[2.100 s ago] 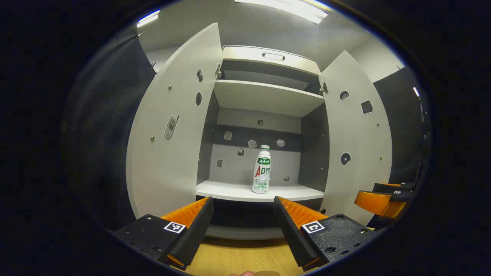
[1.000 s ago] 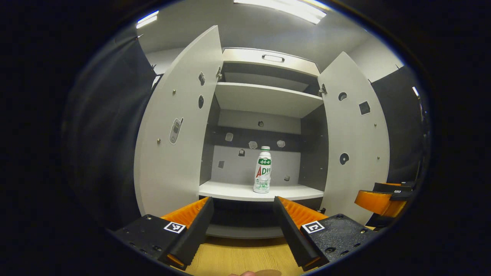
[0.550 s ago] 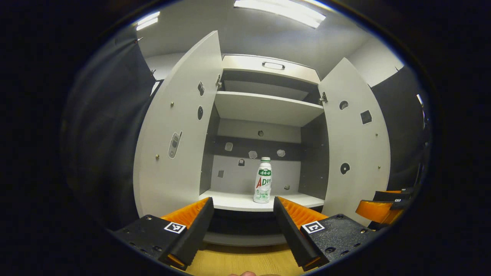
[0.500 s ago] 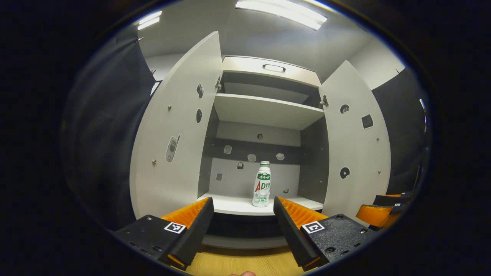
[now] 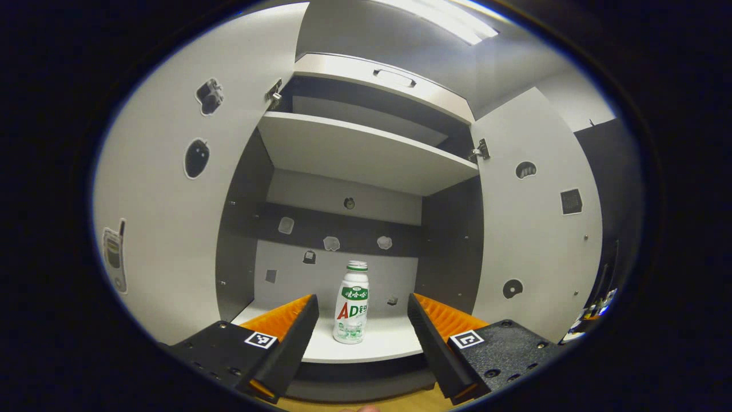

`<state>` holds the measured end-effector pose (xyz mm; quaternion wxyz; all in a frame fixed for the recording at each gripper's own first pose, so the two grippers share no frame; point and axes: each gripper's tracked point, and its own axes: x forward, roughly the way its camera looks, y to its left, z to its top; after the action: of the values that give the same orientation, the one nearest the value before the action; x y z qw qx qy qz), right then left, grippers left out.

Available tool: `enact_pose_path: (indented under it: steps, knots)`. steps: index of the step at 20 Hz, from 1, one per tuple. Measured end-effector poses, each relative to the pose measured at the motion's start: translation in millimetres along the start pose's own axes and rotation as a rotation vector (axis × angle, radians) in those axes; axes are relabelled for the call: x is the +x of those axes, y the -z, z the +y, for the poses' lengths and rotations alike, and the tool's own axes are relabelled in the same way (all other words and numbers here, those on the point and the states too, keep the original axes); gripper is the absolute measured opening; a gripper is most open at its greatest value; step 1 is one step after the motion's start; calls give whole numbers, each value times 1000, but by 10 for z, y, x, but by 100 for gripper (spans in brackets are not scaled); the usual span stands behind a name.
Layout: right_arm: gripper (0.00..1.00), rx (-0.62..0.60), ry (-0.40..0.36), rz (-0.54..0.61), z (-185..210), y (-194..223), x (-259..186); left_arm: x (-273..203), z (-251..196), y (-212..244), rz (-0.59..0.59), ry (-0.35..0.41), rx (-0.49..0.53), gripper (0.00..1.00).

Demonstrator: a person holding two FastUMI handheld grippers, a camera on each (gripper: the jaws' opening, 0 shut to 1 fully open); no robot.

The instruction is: Grasp the bottle in the cabinet with the left hand and place it on the coaster, then close the right door with the right hand and the left door with the left hand.

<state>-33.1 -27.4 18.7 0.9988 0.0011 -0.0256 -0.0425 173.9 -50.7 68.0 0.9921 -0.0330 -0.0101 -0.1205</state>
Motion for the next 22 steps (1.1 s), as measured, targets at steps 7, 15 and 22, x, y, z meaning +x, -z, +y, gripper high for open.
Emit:
enact_pose_path:
  steps: [7,15,22]
  knots:
    - [100,3,33,29,-100,72,27,942,44,283,39,4,56,95]
    - [100,0,53,33,-160,108,154,1549,217,842,118,-74,81,95]
    - [100,-1,64,45,-219,159,261,1709,248,1008,145,-93,97,92]
